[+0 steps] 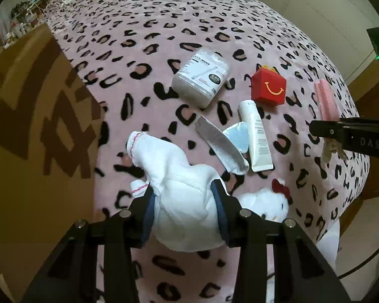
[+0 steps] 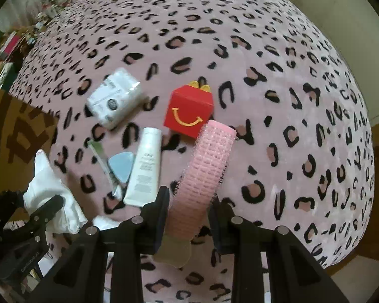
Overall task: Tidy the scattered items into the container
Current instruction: 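Grasp the white sock with left tool while right tool grasps pink roller, then carry the white sock and pink roller with both tools over the box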
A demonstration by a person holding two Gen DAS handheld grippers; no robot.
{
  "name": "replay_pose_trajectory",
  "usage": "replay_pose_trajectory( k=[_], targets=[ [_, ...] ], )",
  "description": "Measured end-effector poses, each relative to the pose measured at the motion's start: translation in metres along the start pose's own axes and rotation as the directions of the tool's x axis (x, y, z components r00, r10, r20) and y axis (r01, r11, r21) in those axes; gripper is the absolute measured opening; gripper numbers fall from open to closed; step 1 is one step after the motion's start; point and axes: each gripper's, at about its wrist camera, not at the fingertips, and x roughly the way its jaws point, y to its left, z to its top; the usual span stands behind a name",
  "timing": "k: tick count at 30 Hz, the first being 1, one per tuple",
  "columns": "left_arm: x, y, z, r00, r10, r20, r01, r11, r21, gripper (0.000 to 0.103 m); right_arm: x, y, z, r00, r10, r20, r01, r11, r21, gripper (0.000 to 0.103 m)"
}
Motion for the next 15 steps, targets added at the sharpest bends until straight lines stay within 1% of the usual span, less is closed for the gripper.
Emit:
replay_pose_trajectory(
  k=[7,15],
  targets=[
    [-0.025,-0.002,-0.016,1.000,0.025,0.003,-0.025,1.000,0.018,0.043,-0.018,0.021,-0.014,1.000,-0.008,0.027,0.010,0.998,-0.057,0.030],
    [-0.046,-0.004,-0.041,1.000,0.025,0.006,-0.025,0.999,0.020,0.043,-0.041,0.042,-0.037,0.998,-0.017,0.059,0.024,0.993,-0.119,0.030]
  ],
)
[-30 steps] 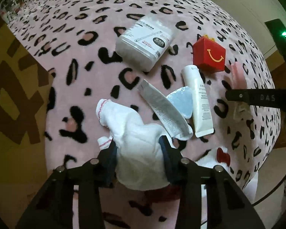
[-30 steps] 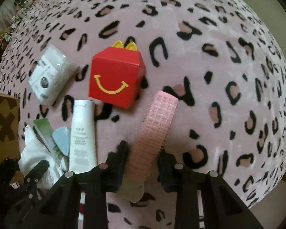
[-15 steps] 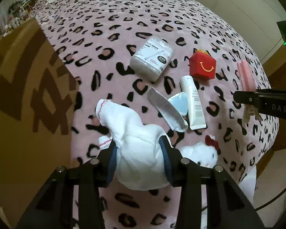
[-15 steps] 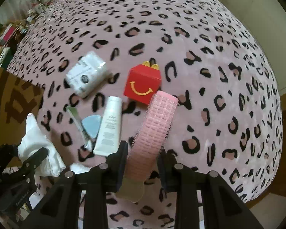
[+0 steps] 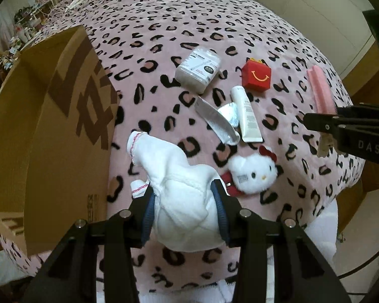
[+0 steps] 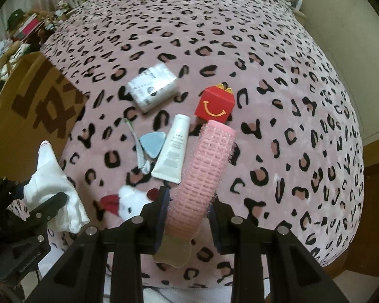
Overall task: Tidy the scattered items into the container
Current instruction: 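Carry the white sock and pink roller with both tools over the box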
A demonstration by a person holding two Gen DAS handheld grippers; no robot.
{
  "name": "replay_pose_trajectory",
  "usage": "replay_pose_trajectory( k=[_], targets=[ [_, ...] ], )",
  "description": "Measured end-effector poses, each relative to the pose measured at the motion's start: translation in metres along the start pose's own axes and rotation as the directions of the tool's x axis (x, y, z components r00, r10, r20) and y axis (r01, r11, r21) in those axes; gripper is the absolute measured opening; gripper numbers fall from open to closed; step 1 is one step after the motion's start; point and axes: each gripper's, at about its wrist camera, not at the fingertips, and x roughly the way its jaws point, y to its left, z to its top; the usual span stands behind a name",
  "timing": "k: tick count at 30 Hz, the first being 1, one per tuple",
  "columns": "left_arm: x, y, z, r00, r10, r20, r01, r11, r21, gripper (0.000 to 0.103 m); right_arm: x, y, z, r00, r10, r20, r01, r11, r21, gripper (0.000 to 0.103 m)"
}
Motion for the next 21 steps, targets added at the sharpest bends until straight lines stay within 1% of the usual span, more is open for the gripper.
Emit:
replay_pose_trajectory(
  k=[9,16,21],
  targets=[
    [-0.030,0.006,-0.021,1.000,0.004,0.025,-0.004,1.000,0.007,0.043,-0.024,0.036,-0.015,1.000,0.004,0.029,-0.001,0.996,-0.091,0.030],
    [-0.052,0.021,-0.035,0.999,0.020,0.045,-0.020,1.000,-0.006,0.043,-0.035,0.065,-0.020,0.999,0.018,0.040,-0.012,0.989,-0.149,0.030],
    [-0.073,0.034,-0.043,0.997,0.033,0.064,-0.032,0.999,-0.014,0.043,-0.045,0.085,-0.018,0.998,0.034,0.058,-0.023,0.982,-0.186,0.030]
  ],
)
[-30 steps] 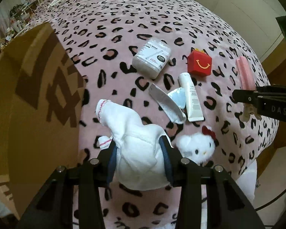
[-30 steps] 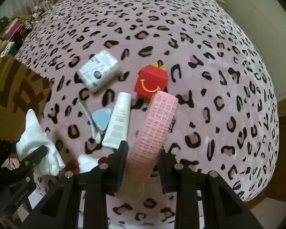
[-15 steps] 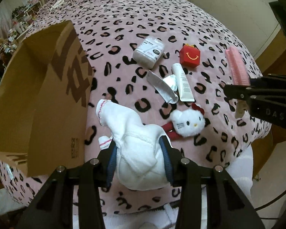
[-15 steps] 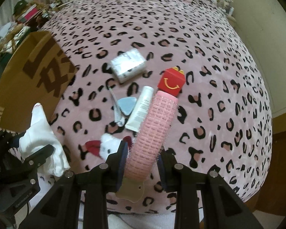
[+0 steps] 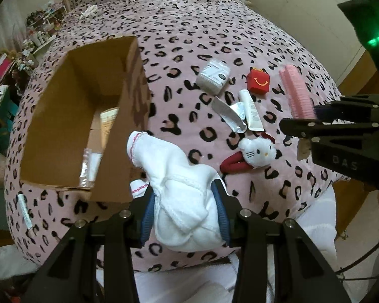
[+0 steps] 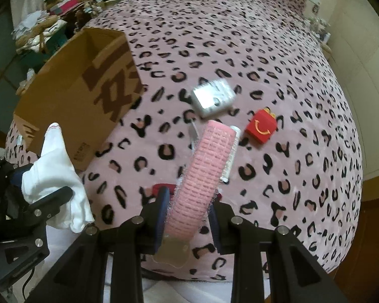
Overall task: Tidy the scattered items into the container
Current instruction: 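Carry the white sock and pink roller with both tools over the box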
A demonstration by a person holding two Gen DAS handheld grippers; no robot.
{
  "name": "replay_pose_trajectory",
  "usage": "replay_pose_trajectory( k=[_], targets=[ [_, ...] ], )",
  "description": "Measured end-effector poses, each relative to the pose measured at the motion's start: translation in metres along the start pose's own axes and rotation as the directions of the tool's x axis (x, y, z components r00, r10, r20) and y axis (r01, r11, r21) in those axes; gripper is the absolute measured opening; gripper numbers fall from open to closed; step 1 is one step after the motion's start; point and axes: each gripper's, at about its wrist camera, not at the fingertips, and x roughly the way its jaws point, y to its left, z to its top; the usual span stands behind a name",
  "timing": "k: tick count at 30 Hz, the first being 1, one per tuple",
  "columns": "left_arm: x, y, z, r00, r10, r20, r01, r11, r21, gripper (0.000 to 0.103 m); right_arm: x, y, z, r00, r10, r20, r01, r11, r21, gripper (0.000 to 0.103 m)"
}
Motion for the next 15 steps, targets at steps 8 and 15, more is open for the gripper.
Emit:
replay_pose_trajectory(
  k=[8,15],
  targets=[
    [-0.025,0.025,-0.011,0.999,0.021,0.024,-0.020,0.999,-0.030,0.043,-0.013,0.032,0.011,0.999,0.027,0.024,-0.026,0.998,-0.058,0.030],
    [-0.048,0.053,-0.021,0.998,0.039,0.051,-0.035,0.996,-0.077,0.043,-0.023,0.067,0.024,0.998,0.047,0.044,-0.041,0.991,-0.128,0.030]
  ],
)
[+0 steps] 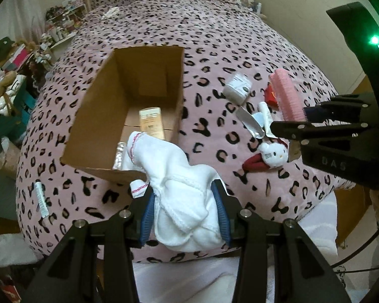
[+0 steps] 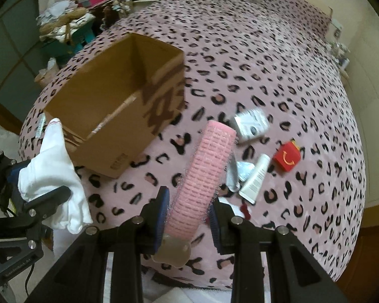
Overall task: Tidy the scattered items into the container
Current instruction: 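Carry the white sock and pink roller with both tools over the box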
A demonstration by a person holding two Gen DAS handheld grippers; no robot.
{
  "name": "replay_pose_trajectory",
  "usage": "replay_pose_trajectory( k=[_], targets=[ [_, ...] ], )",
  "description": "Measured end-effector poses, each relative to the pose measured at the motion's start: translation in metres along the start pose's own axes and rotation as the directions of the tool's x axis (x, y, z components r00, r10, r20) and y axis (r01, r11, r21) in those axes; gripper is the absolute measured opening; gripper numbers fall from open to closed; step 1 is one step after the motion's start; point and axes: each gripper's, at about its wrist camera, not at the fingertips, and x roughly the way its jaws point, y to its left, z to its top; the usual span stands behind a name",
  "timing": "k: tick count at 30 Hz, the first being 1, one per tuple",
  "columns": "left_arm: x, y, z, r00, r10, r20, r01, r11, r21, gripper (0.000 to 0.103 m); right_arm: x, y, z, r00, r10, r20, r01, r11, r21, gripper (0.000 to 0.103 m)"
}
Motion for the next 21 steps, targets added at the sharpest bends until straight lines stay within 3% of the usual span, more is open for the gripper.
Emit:
replay_pose_trajectory(
  k=[11,21],
  targets=[
    [-0.022,0.043,0.005,0.998,0.038,0.041,-0.035,0.996,-0.082,0.045,-0.012,0.048,0.037,0.999,0.020,0.033,-0.017,0.994,-0.105,0.030],
    [-0.027,0.075,0.031,0.996,0.050,0.072,-0.040,0.990,-0.134,0.045,-0.013,0.069,0.082,0.998,0.031,0.060,-0.021,0.987,-0.160,0.030]
  ],
)
